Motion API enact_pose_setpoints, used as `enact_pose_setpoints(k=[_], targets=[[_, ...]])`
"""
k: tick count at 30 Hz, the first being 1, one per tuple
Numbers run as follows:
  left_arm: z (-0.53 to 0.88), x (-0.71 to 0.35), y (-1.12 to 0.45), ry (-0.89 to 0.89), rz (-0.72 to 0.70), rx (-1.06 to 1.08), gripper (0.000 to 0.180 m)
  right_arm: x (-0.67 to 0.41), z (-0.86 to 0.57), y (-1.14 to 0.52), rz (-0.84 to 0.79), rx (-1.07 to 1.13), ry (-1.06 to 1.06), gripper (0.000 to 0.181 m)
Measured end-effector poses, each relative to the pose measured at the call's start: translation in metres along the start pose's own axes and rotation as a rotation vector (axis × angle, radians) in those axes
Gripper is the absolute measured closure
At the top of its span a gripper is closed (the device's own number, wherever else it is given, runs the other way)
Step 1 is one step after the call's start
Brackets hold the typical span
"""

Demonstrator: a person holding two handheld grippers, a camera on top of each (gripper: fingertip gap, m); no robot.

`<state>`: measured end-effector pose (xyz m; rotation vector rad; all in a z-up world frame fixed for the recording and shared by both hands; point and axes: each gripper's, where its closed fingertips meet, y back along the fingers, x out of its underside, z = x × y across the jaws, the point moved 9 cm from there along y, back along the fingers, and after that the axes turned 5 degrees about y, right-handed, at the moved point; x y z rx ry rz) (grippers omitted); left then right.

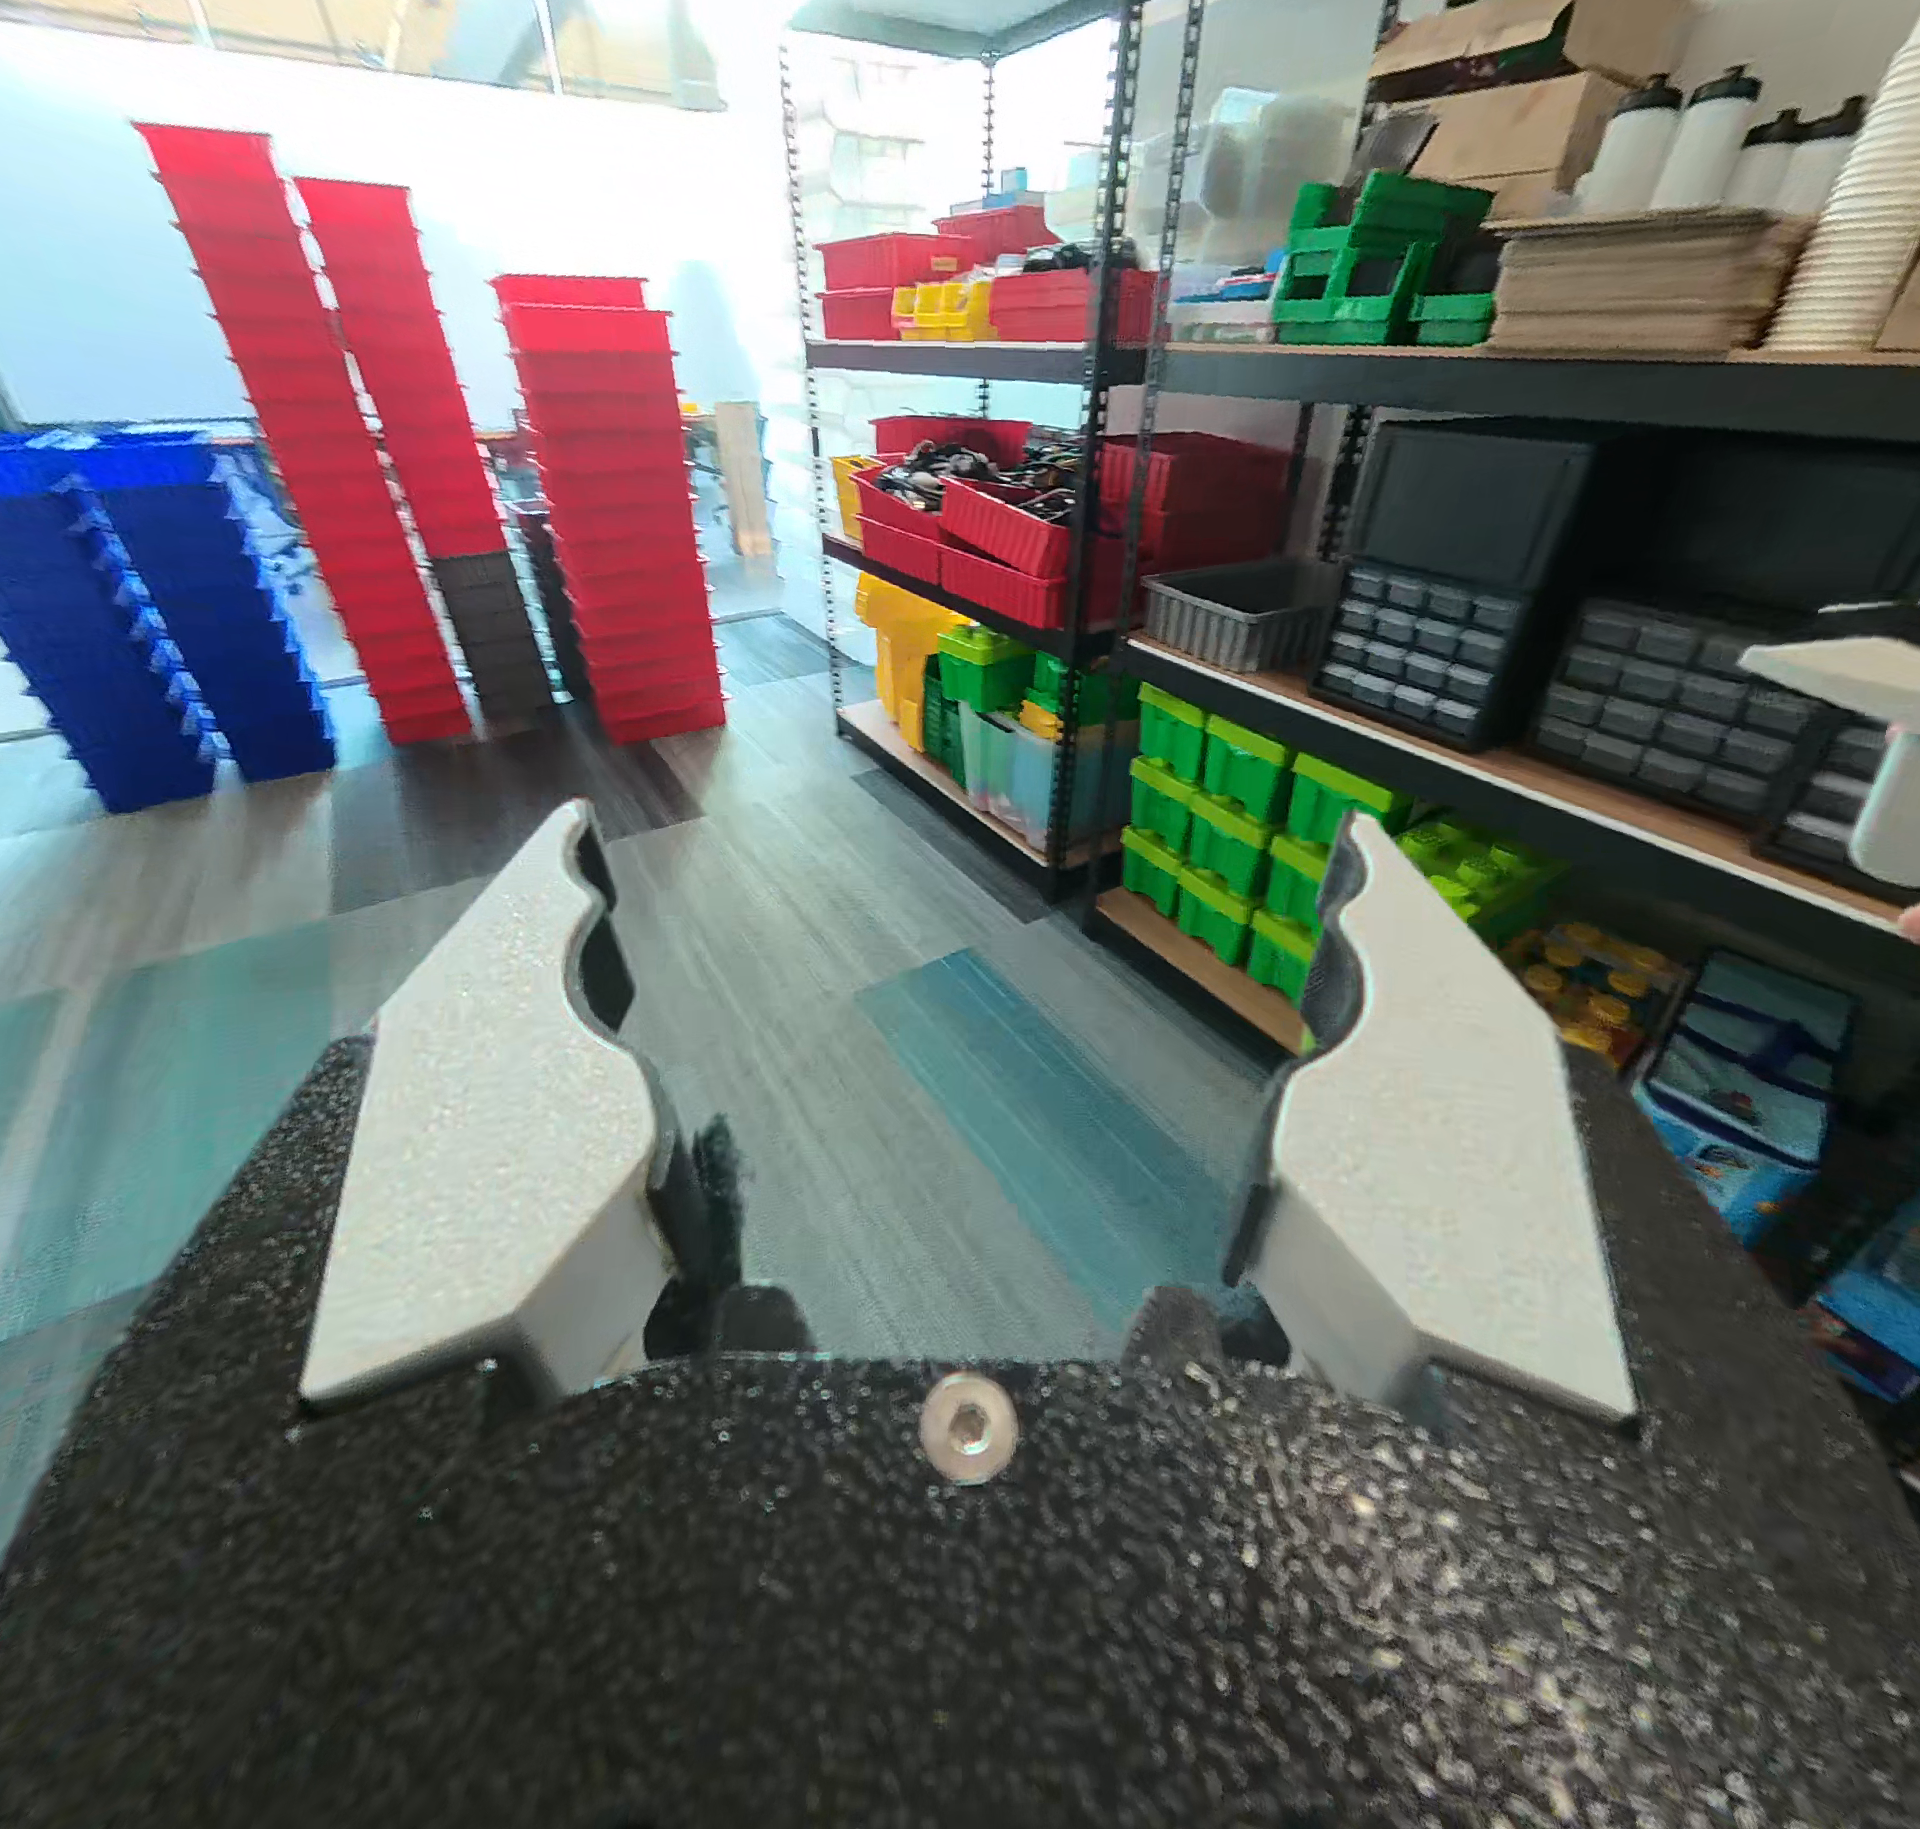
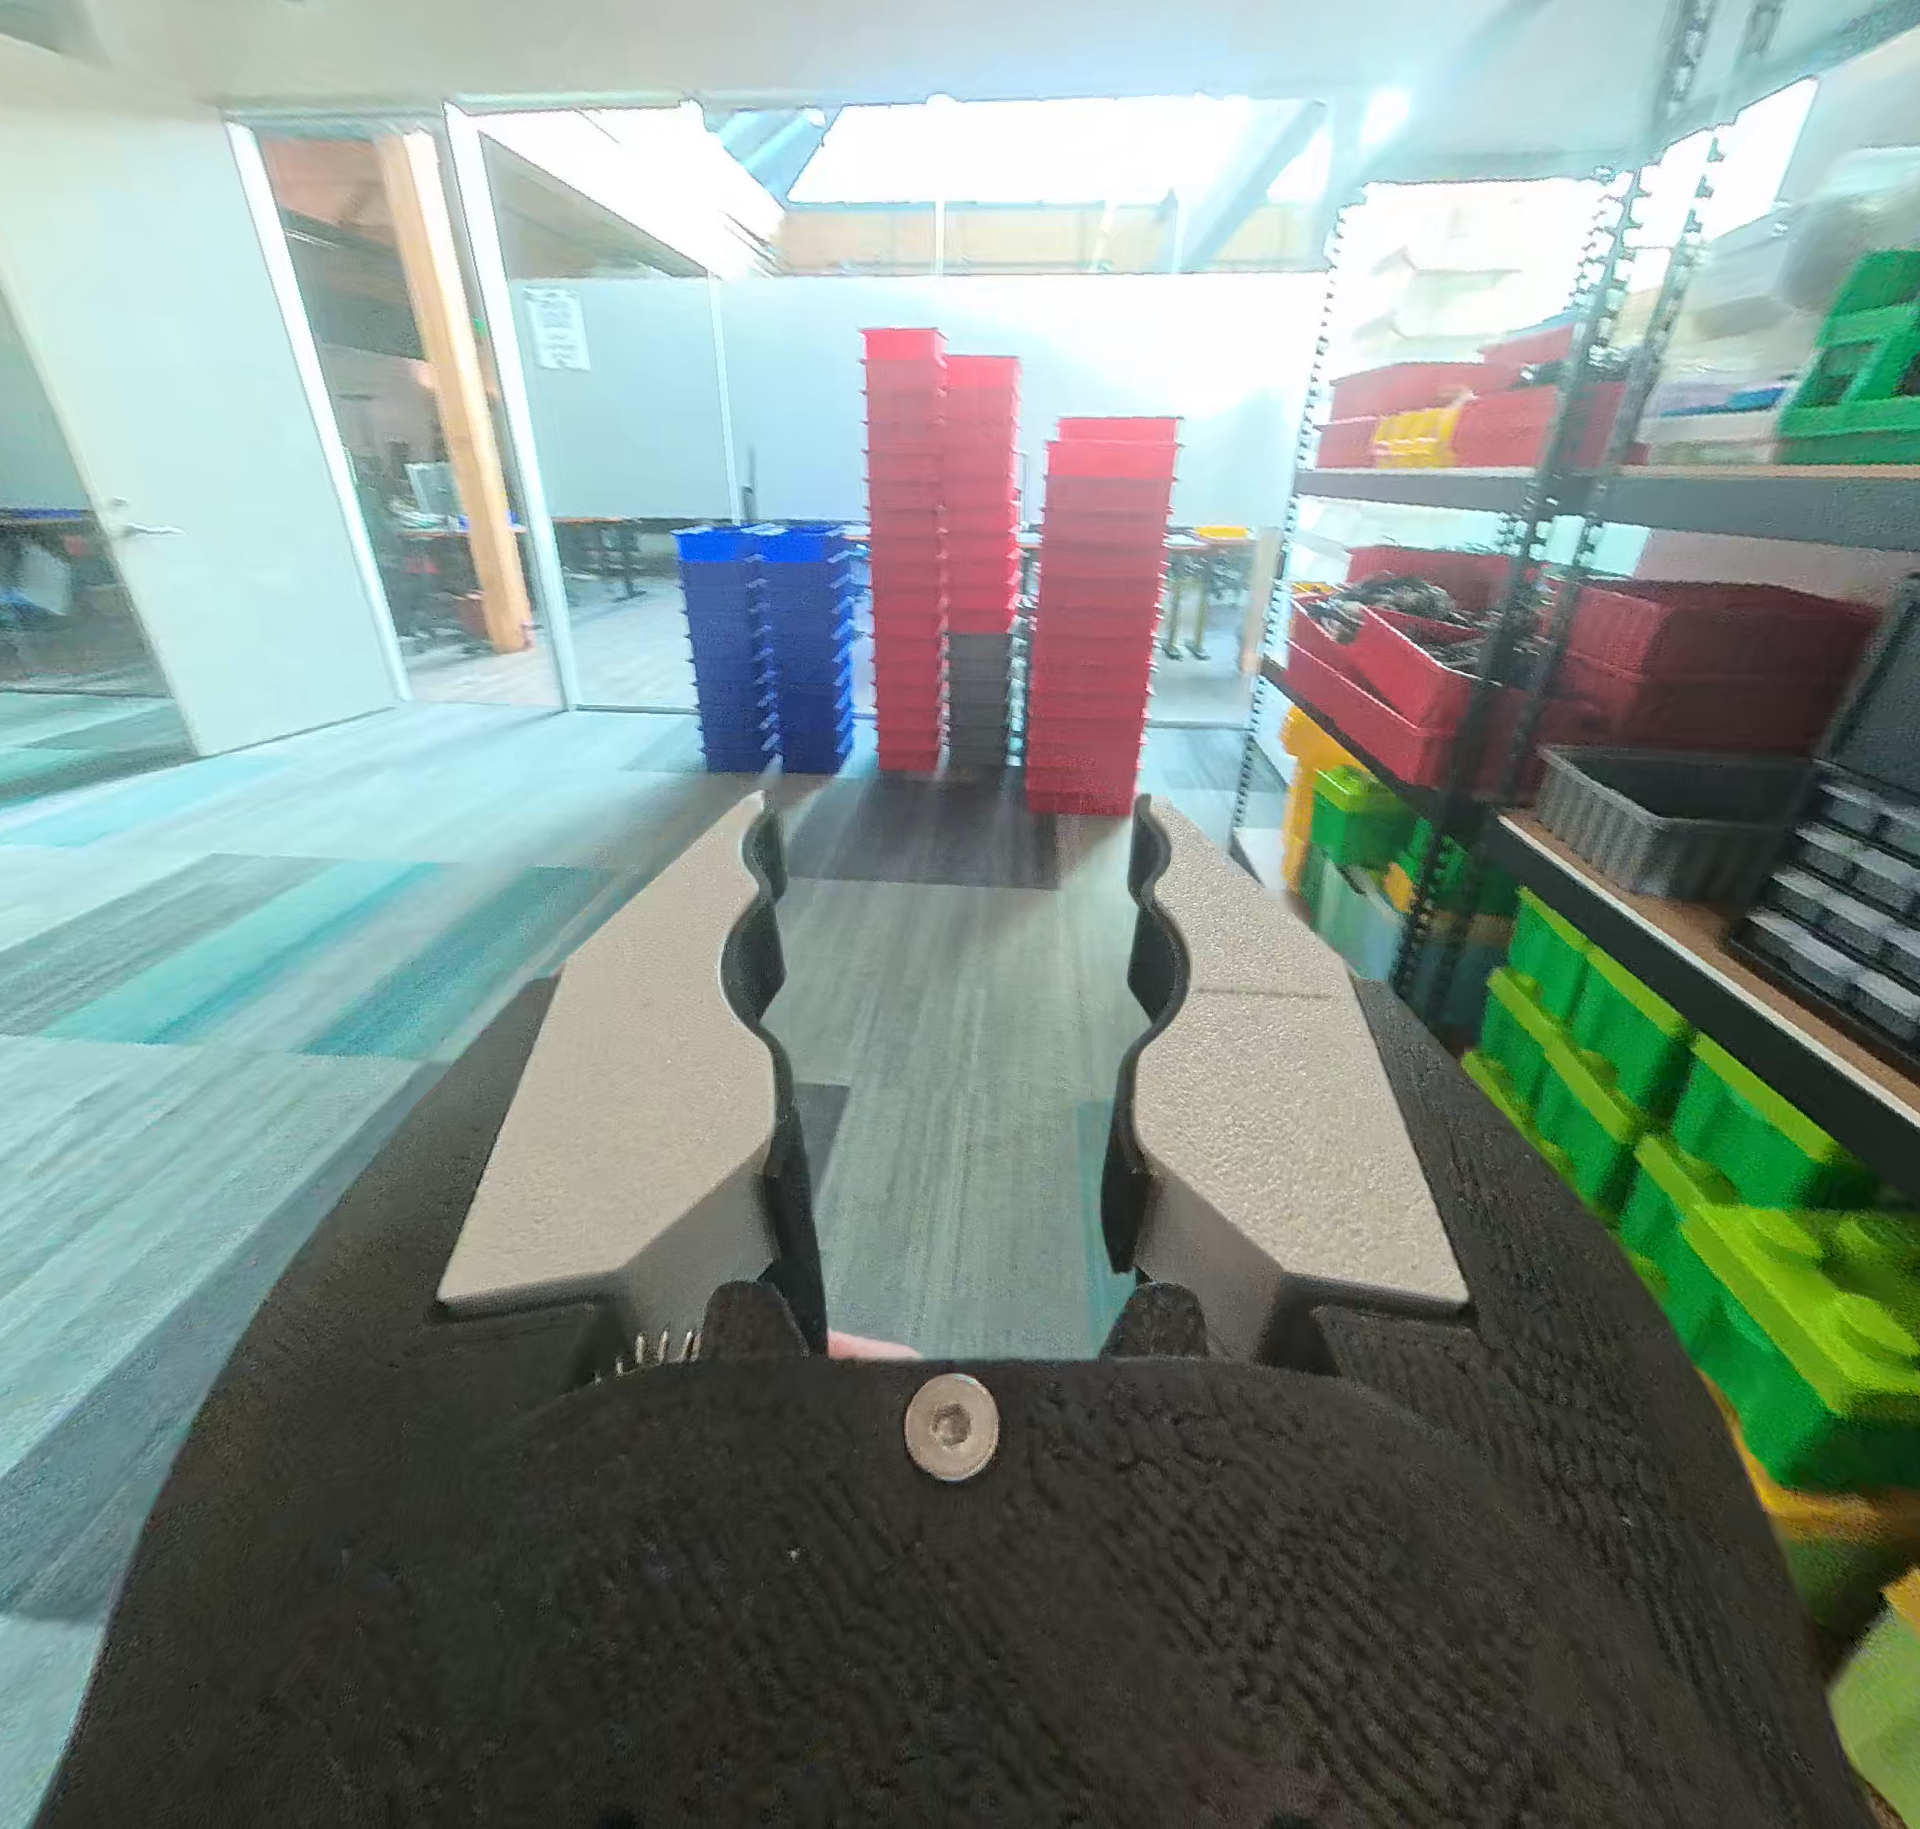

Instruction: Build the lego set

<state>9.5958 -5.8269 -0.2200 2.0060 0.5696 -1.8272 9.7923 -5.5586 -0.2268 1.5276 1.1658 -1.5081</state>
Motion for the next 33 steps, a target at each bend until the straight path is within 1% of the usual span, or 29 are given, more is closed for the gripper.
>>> enact_pose_setpoints(k=[3,6,10,13,14,16,18,19,21,23,26,29,31,33], targets=[[0.004,0.01,-0.069,0.018,-0.002,0.096,0.048,0.019,-0.029,-0.035,0.012,0.103,-0.008,0.115],[0.005,0.021,-0.145,-0.009,0.005,0.163,0.046,0.038,-0.061,-0.082,0.003,0.167,0.0,0.116],[0.012,0.015,-0.252,0.006,-0.047,0.19,0.044,0.052,-0.111,-0.163,-0.031,0.223,-0.031,0.116],[0.013,-0.007,-0.328,0.02,-0.035,0.262,0.04,0.043,-0.146,-0.222,-0.041,0.227,-0.043,0.116],[0.015,-0.015,-0.349,-0.003,-0.05,0.284,0.04,0.039,-0.156,-0.24,-0.052,0.221,-0.01,0.116],[0.021,-0.026,-0.383,-0.063,-0.142,0.274,0.047,0.036,-0.176,-0.272,-0.074,0.218,0.06,0.119],[0.03,-0.031,-0.41,-0.076,-0.247,0.247,0.056,0.037,-0.192,-0.302,-0.084,0.226,0.057,0.12],[0.035,-0.031,-0.422,-0.066,-0.262,0.253,0.058,0.04,-0.198,-0.315,-0.085,0.225,0.034,0.12],[0.045,-0.024,-0.45,-0.057,-0.228,0.28,0.057,0.047,-0.206,-0.343,-0.086,0.218,0.01,0.121],[0.062,-0.015,-0.481,-0.08,-0.185,0.276,0.056,0.056,-0.211,-0.372,-0.065,0.216,0.038,0.122],[0.096,-0.004,-0.527,-0.069,-0.179,0.254,0.056,0.071,-0.219,-0.415,-0.036,0.239,0.1,0.122],[0.13,0.001,-0.583,-0.046,-0.183,0.26,0.056,0.083,-0.234,-0.462,-0.038,0.307,0.104,0.123],[0.146,-0.002,-0.628,-0.053,-0.156,0.291,0.055,0.087,-0.245,-0.494,-0.036,0.368,0.078,0.123],[0.153,-0.009,-0.675,-0.072,-0.125,0.37,0.053,0.085,-0.254,-0.523,-0.022,0.407,0.091,0.123]])
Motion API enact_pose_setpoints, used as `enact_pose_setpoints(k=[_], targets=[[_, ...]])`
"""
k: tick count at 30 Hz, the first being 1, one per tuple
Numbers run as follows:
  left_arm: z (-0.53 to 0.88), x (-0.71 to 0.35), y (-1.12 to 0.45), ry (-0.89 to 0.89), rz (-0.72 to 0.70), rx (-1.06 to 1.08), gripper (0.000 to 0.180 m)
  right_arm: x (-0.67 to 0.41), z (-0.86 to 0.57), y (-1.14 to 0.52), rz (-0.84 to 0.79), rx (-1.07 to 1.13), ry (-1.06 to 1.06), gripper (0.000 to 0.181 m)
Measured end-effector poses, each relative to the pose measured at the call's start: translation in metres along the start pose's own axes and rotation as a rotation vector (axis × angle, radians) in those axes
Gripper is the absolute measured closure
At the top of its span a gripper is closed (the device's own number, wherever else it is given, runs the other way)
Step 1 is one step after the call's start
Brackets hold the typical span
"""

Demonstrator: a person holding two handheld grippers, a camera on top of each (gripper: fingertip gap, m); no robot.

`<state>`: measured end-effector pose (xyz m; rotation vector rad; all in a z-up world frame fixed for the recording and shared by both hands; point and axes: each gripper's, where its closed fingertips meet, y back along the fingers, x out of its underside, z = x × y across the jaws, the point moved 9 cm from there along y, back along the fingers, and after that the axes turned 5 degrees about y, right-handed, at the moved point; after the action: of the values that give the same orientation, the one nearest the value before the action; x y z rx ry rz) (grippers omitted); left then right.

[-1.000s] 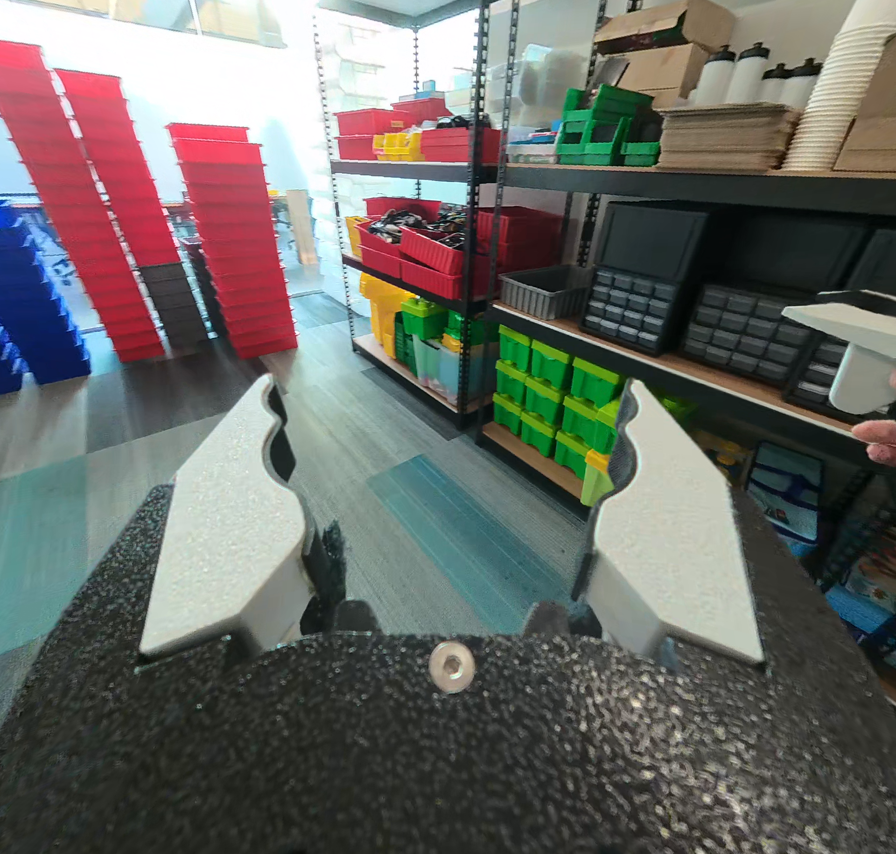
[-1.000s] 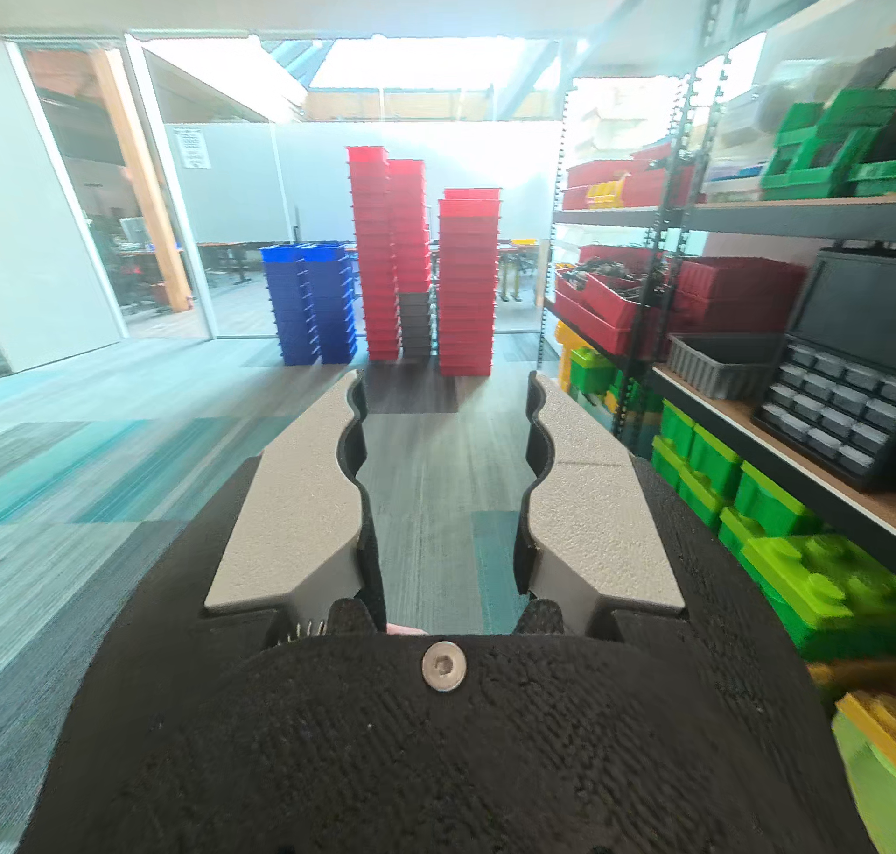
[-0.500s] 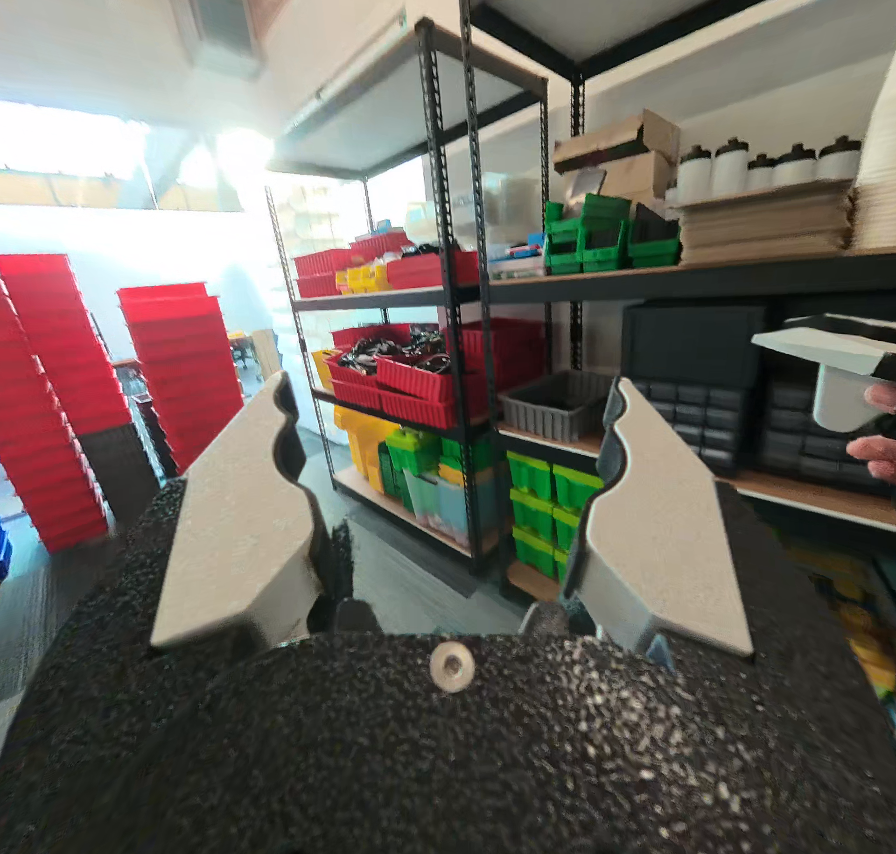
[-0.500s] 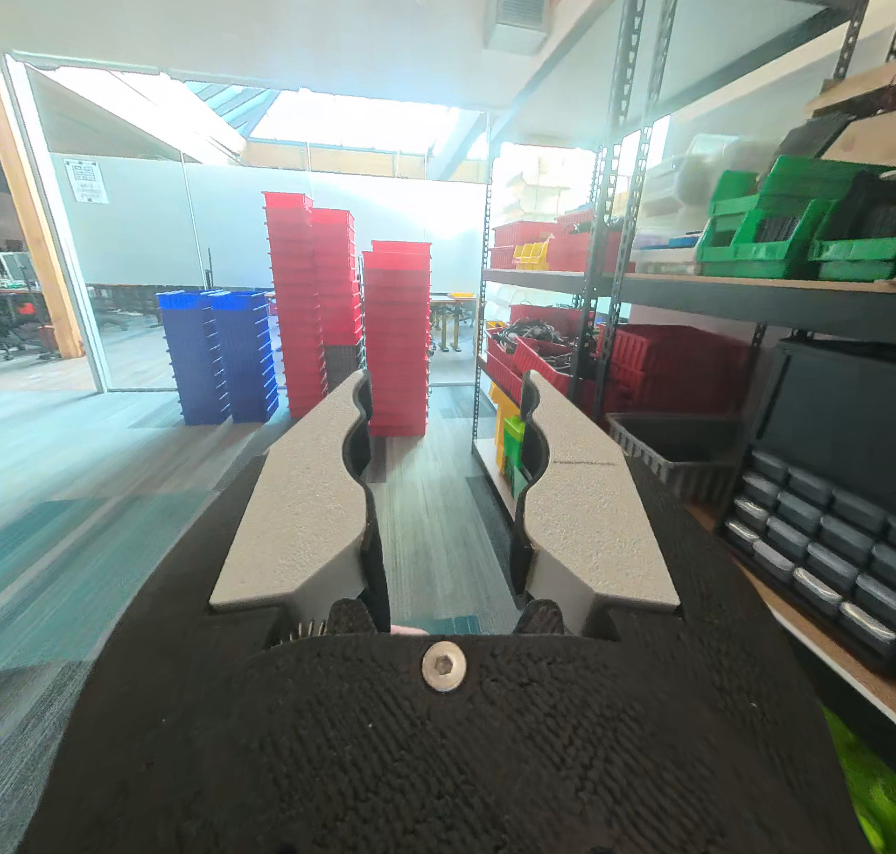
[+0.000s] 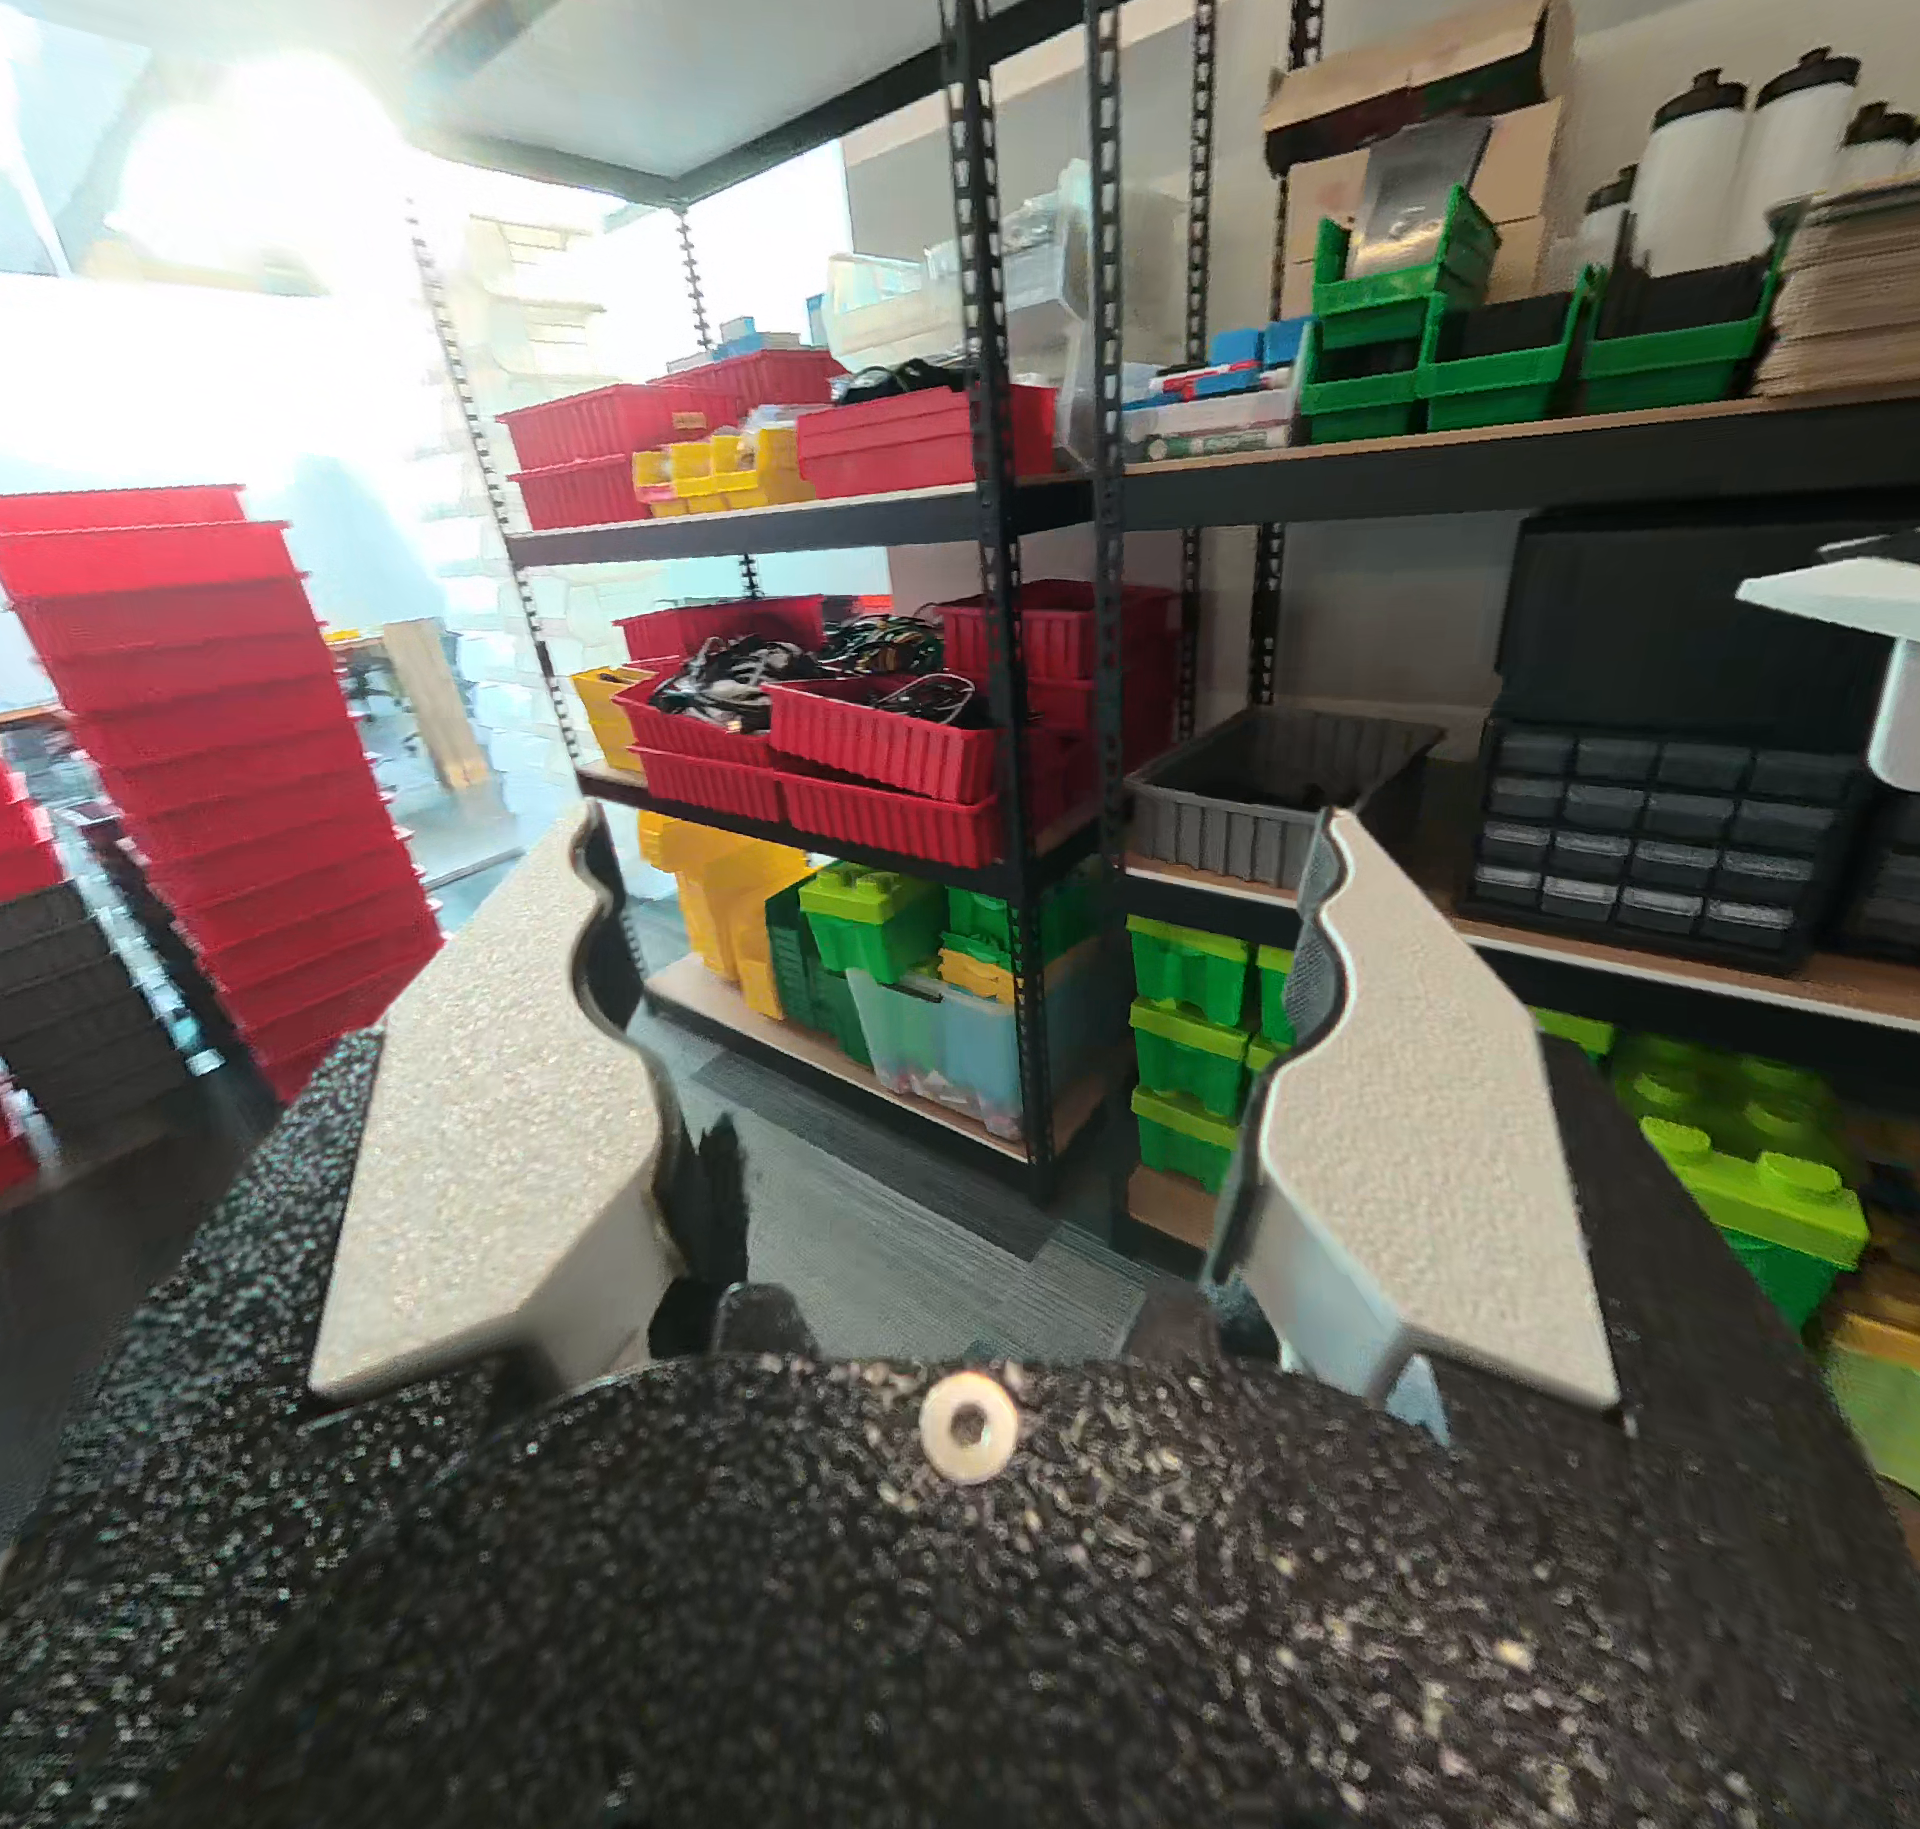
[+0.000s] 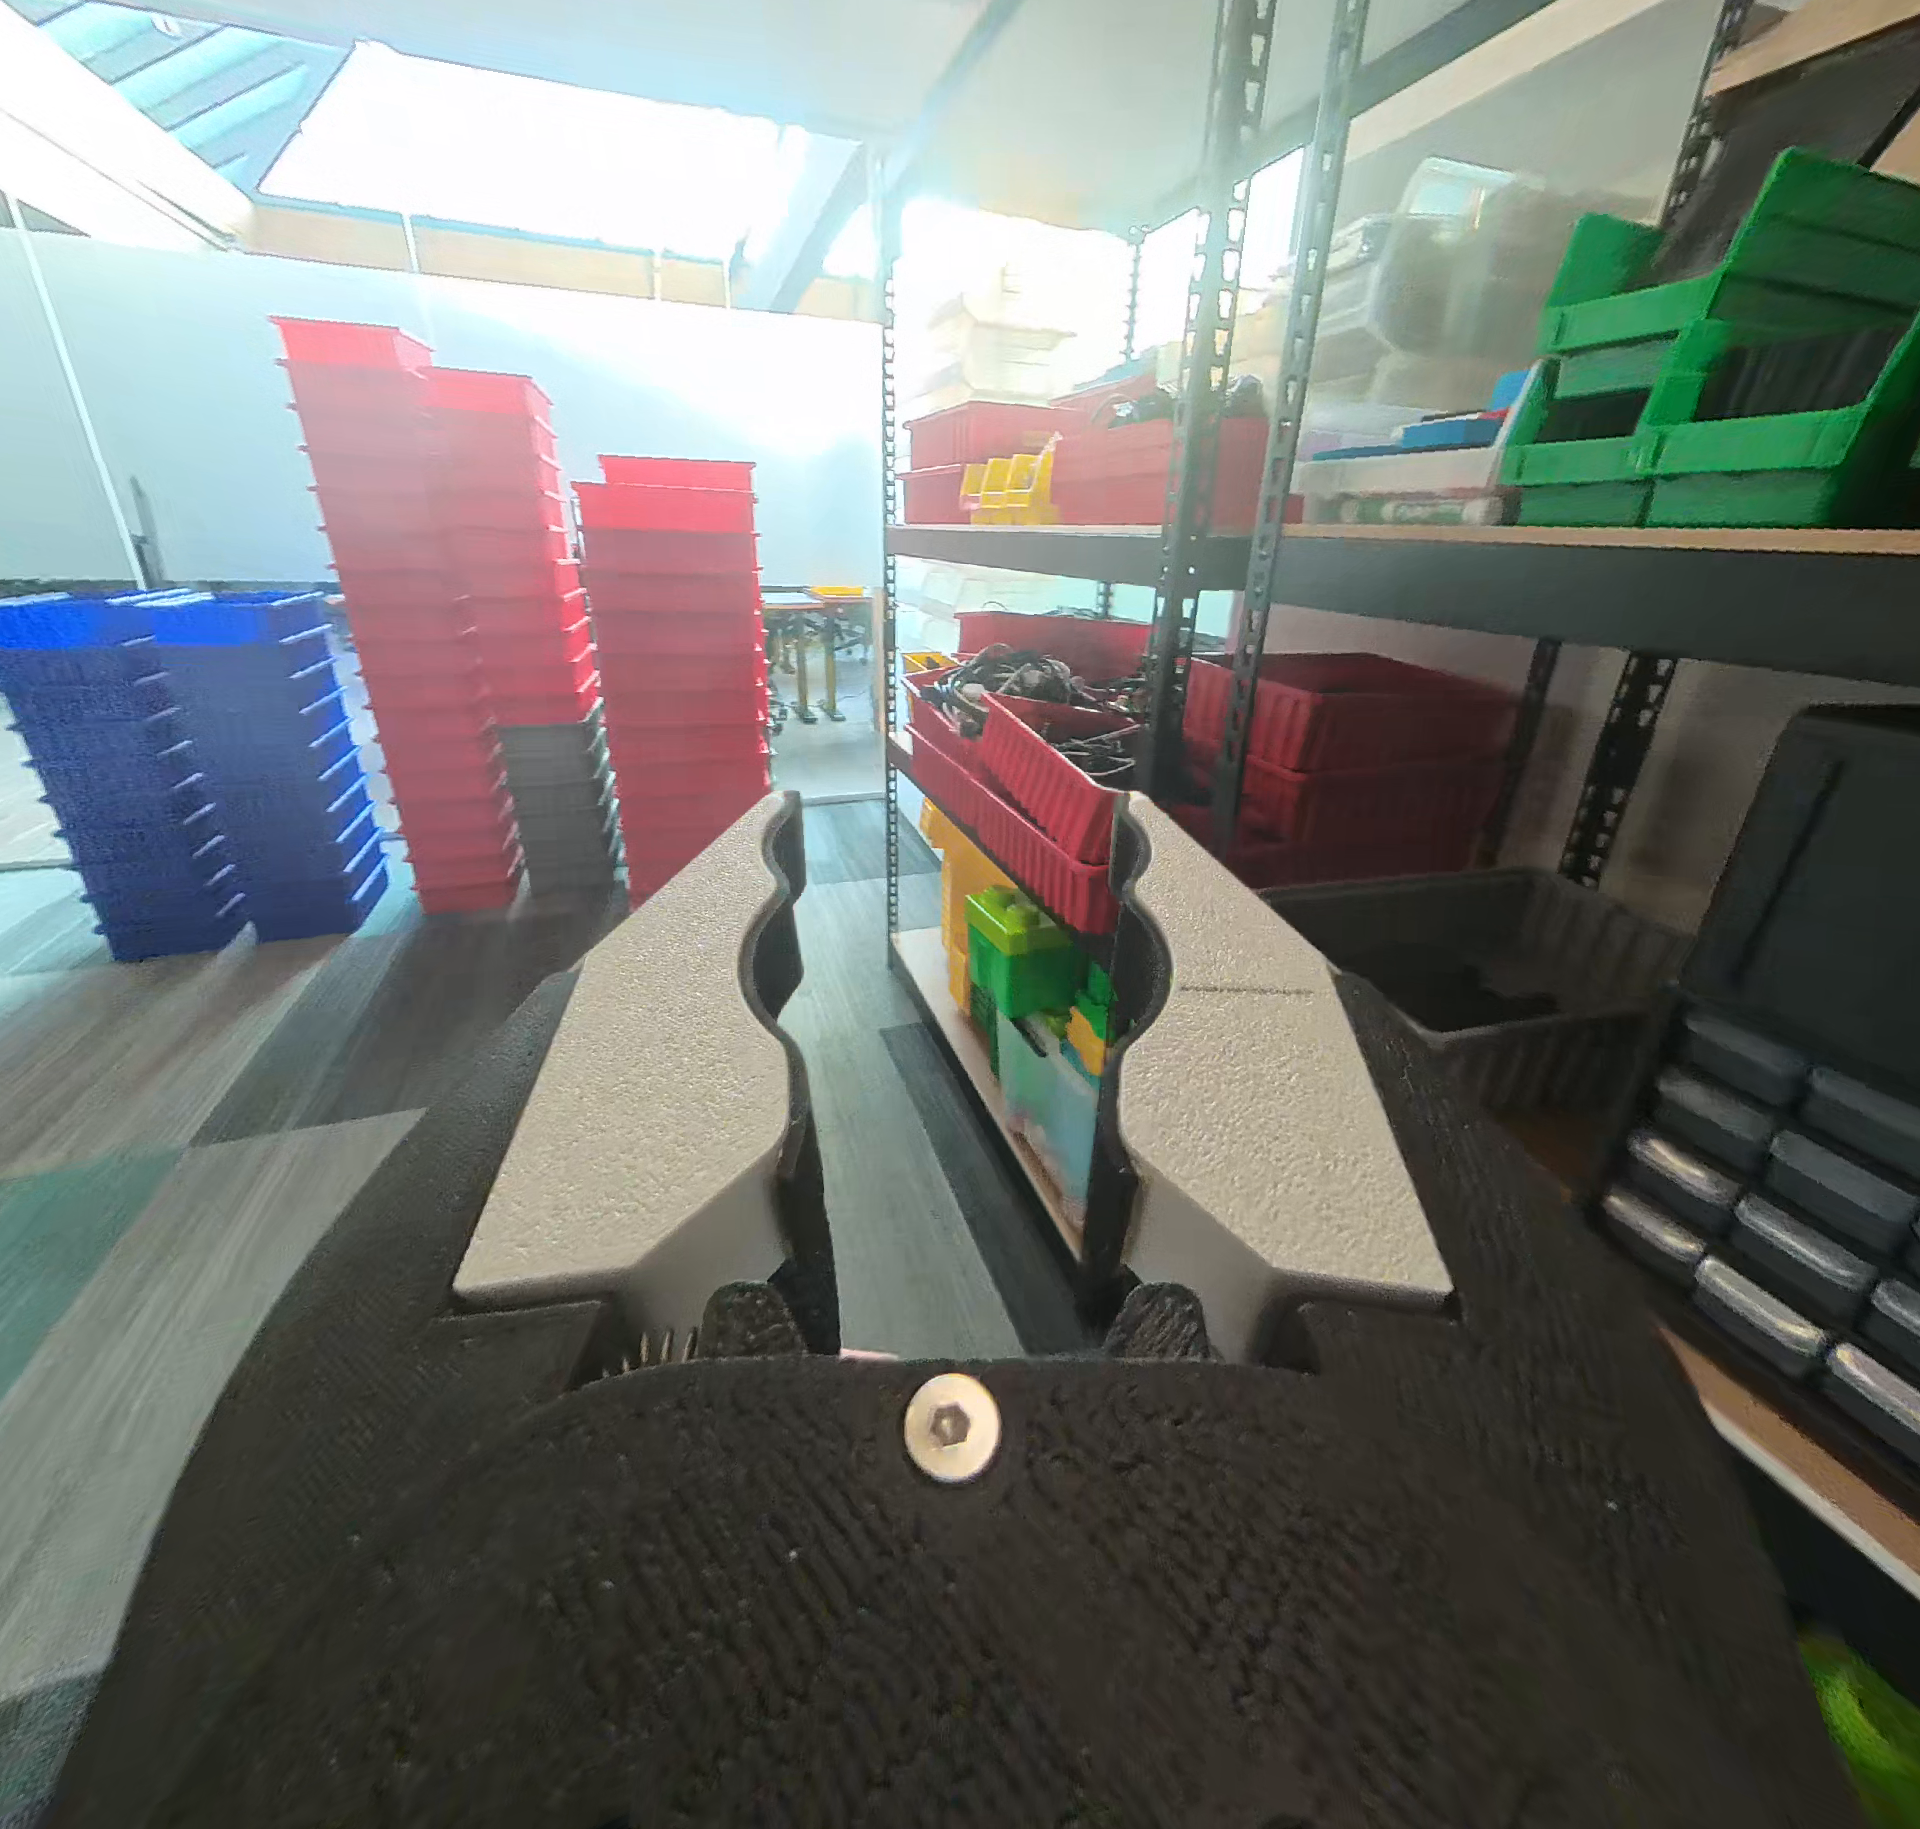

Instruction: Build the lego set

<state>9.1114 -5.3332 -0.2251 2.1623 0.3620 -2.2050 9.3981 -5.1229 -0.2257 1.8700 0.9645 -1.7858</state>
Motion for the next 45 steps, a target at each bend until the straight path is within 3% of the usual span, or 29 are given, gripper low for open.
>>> enact_pose_setpoints(k=[8,11,12,14,19,26,31,39,42,45], targets=[[-0.022,0.002,-0.178,0.092,-0.034,0.558,0.046,-0.017,-0.042,-0.024,-0.022,0.342,0.288,0.123],[-0.072,0.002,-0.233,0.104,0.054,0.807,0.062,-0.031,-0.072,-0.008,0.033,0.439,0.472,0.124],[-0.089,-0.001,-0.251,0.104,0.061,0.877,0.067,-0.037,-0.082,-0.003,0.068,0.448,0.538,0.132],[-0.125,-0.009,-0.287,0.089,0.037,0.984,0.077,-0.05,-0.104,0.007,0.138,0.46,0.638,0.15],[-0.226,-0.05,-0.372,0.025,-0.112,1.183,0.087,-0.08,-0.178,0.015,0.266,0.502,0.762,0.148],[-0.366,-0.099,-0.479,-0.077,-0.271,1.232,0.095,-0.114,-0.309,0.007,0.3,0.548,0.948,0.137],[-0.435,-0.098,-0.543,-0.05,-0.139,1.275,0.074,-0.121,-0.374,-0.012,0.387,0.4,1.062,0.131],[-0.463,-0.094,-0.571,-0.019,-0.171,1.342,0.102,-0.117,-0.428,-0.028,0.529,0.248,1.177,0.142],[-0.465,-0.095,-0.571,-0.037,-0.179,1.388,0.111,-0.116,-0.442,-0.029,0.558,0.284,1.213,0.168],[-0.47,-0.095,-0.565,-0.084,-0.184,1.446,0.118,-0.118,-0.452,-0.026,0.55,0.253,1.092,0.166]])
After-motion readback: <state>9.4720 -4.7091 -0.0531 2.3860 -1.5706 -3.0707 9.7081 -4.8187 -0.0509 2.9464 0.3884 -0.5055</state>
